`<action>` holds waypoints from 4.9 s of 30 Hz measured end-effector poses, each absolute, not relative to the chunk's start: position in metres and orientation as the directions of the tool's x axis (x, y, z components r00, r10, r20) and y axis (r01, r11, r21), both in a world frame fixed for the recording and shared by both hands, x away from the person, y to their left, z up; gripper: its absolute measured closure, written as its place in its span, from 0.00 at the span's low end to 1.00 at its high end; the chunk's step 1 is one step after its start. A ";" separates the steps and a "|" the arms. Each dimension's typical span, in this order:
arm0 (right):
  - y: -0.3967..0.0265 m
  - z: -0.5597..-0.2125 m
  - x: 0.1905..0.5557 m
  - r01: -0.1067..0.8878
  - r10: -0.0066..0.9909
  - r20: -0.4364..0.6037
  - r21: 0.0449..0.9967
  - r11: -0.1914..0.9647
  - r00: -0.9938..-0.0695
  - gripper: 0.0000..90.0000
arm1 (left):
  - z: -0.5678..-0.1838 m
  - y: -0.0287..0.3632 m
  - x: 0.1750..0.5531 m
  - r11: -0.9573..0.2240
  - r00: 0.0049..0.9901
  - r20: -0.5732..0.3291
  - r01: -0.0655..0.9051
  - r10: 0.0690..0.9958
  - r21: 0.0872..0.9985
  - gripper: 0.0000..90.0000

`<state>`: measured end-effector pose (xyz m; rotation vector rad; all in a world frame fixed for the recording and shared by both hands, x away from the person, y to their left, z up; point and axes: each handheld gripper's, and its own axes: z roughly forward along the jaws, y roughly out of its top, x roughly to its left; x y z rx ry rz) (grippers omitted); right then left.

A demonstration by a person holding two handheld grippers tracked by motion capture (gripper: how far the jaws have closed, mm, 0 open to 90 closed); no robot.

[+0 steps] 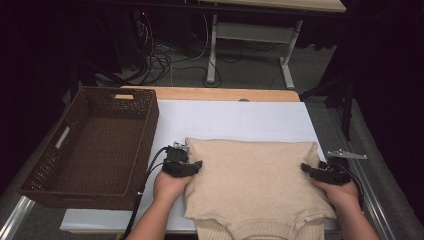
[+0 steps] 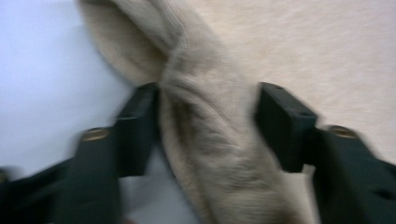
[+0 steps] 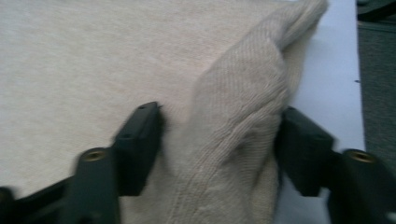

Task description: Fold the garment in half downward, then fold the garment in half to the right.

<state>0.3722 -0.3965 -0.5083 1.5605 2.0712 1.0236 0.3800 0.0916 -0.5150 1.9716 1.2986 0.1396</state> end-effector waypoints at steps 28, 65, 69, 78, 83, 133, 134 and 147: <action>-0.395 -0.493 0.384 0.594 0.924 0.054 0.780 0.197 -0.378 0.48 | -0.504 0.094 0.401 -0.263 0.556 -0.232 0.668 0.798 0.696 0.45; -0.298 -0.479 0.274 0.384 0.811 0.041 0.894 0.232 -0.584 0.00 | -0.498 0.111 0.376 -0.244 0.585 -0.239 0.625 0.775 0.741 0.00; -0.275 -0.479 0.276 0.363 0.780 0.033 0.897 0.253 -0.624 0.00 | -0.498 0.112 0.377 -0.231 0.585 -0.247 0.621 0.772 0.749 0.00; -0.227 -0.481 0.282 0.337 0.712 0.033 0.895 0.291 -0.702 0.00 | -0.497 0.114 0.378 -0.226 0.586 -0.255 0.622 0.769 0.750 0.00; -0.203 -0.482 0.283 0.322 0.675 0.040 0.898 0.299 -0.737 0.00 | -0.495 0.114 0.380 -0.217 0.580 -0.261 0.626 0.772 0.749 0.00; -0.144 -0.499 0.275 0.330 0.572 0.082 0.878 0.346 -0.816 0.00 | -0.517 0.104 0.476 -0.317 0.530 -0.132 0.668 0.838 0.673 0.29; -0.144 -0.500 0.274 0.330 0.570 0.080 0.876 0.350 -0.818 0.00 | -0.517 0.104 0.476 -0.320 0.536 -0.132 0.664 0.834 0.675 0.32; -0.131 -0.504 0.267 0.329 0.544 0.072 0.859 0.392 -0.836 0.08 | -0.519 0.102 0.470 -0.300 0.567 -0.187 0.653 0.802 0.695 0.77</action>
